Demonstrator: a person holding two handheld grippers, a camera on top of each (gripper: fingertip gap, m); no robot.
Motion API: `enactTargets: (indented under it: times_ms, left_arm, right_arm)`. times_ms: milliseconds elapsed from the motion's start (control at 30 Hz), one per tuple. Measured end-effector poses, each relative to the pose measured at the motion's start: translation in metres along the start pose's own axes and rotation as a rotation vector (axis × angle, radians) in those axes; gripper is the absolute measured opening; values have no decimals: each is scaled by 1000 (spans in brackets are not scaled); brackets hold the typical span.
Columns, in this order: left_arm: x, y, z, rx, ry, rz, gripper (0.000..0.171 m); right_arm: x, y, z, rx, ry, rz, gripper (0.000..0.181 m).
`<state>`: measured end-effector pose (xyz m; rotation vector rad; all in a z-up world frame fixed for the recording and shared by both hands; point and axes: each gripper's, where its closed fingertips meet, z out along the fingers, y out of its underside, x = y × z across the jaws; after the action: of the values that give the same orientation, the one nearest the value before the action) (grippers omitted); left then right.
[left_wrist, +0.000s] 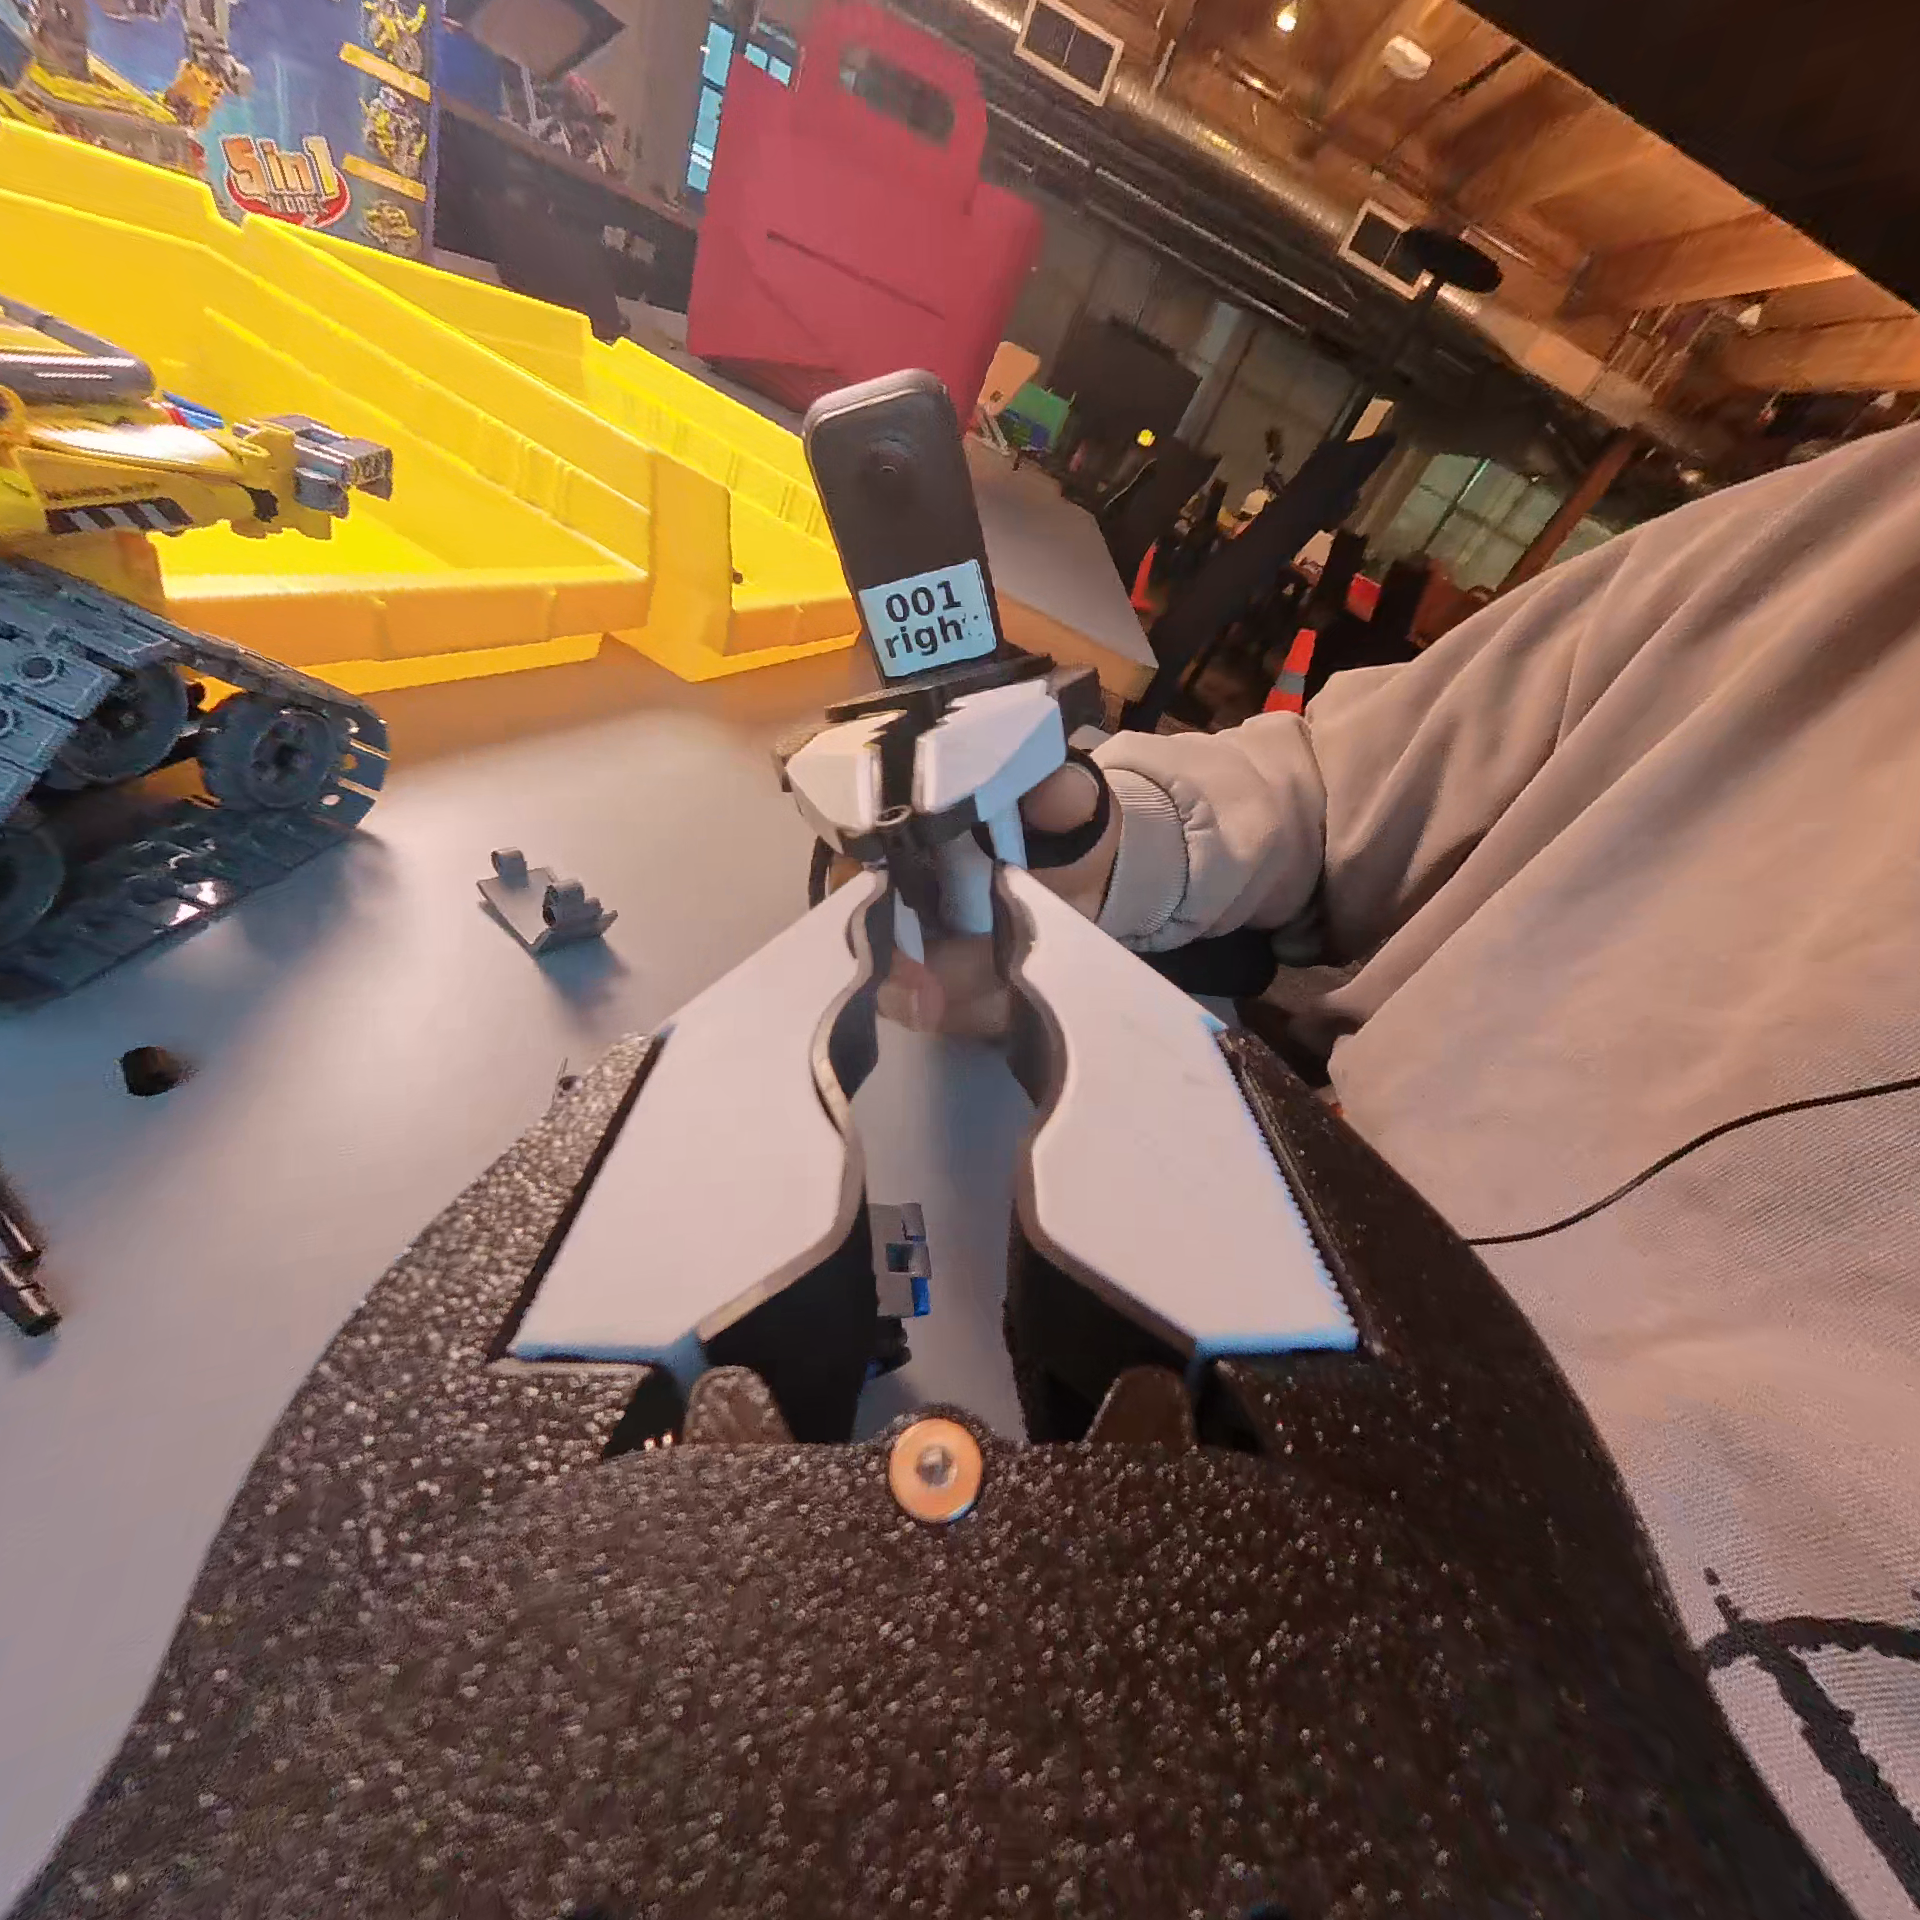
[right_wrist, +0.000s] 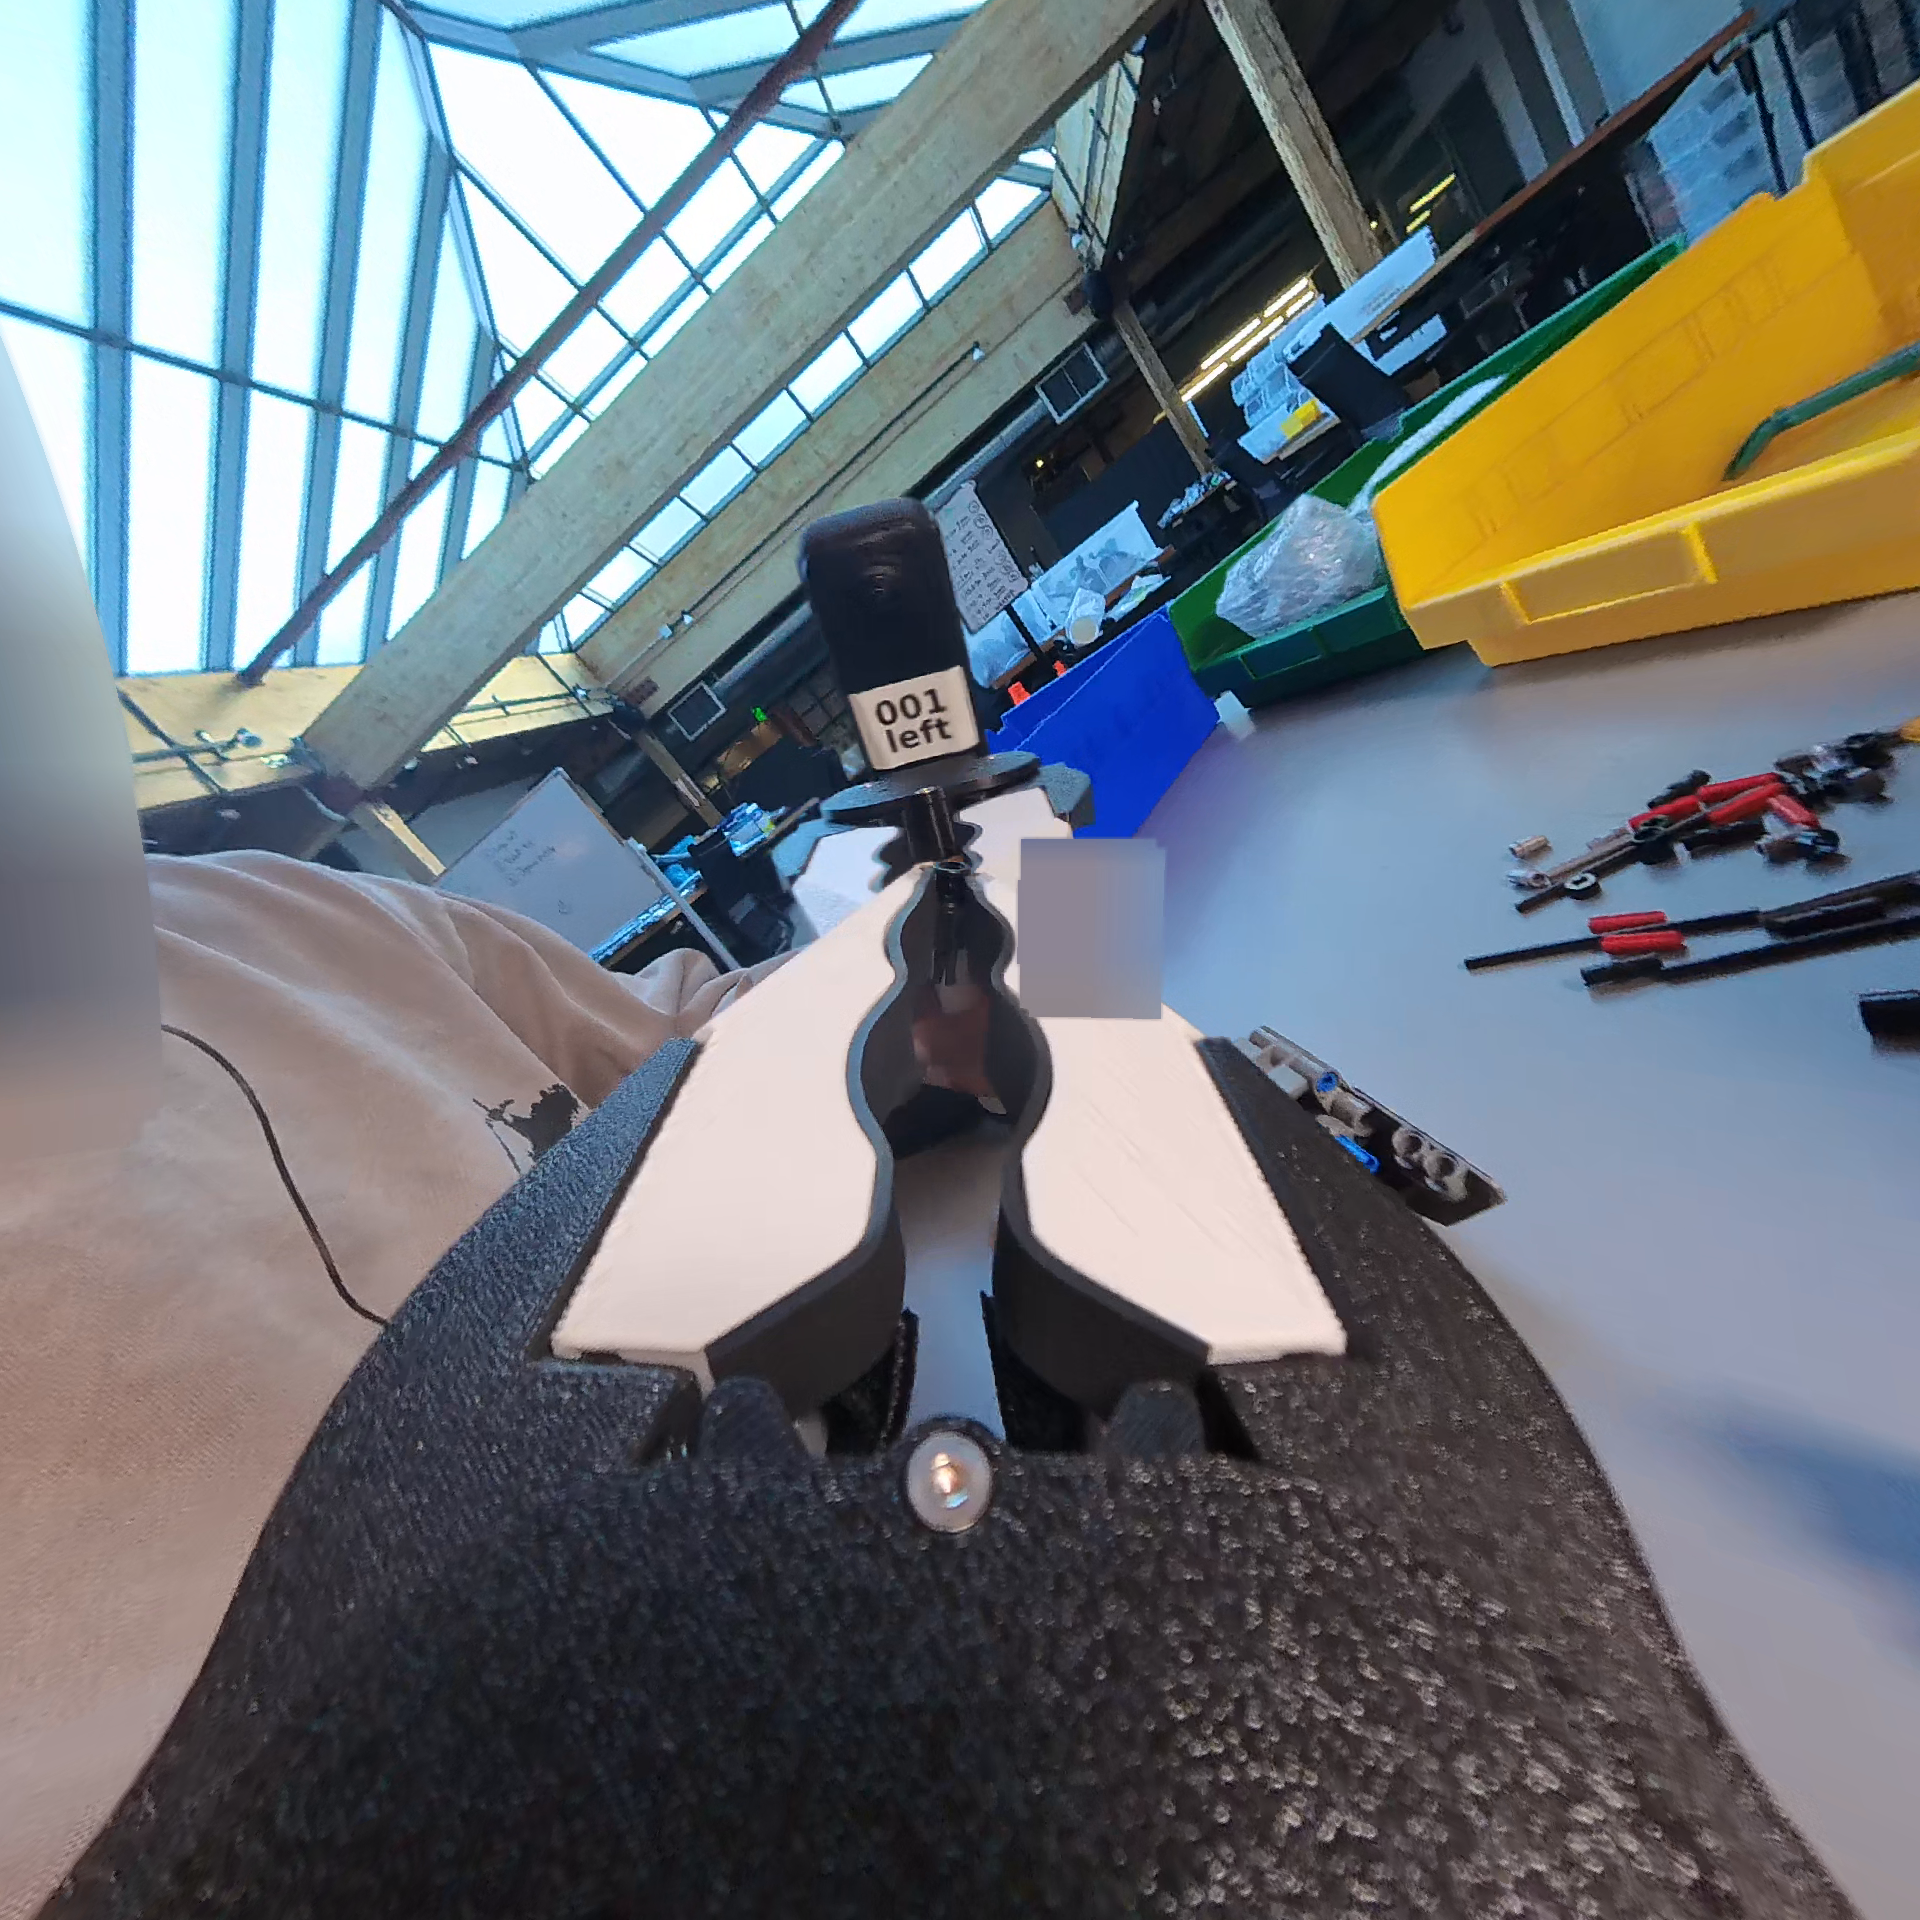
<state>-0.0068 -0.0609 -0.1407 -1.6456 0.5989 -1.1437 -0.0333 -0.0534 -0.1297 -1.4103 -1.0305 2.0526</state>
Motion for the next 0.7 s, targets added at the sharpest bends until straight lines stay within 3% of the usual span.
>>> enactTargets:
  times_ms: [67, 267, 533, 700]
  left_arm:
    - [-1, -2, -2, 14, 0, -1, 7]
    - [-1, -3, -8, 15, 1, 6, 6]
    - [0, 17, -7, -139, -58, 181, 6]
    - [0, 21, -7, -157, -66, 194, 6]
  right_arm:
    - [-3, 0, 2, 3, -6, -23, 5]
    - [-4, 6, -2, -64, 2, -118, 5]
    - [-6, 24, -6, -238, 16, -283, 11]
    - [-4, 26, -5, -238, 32, -276, 7]
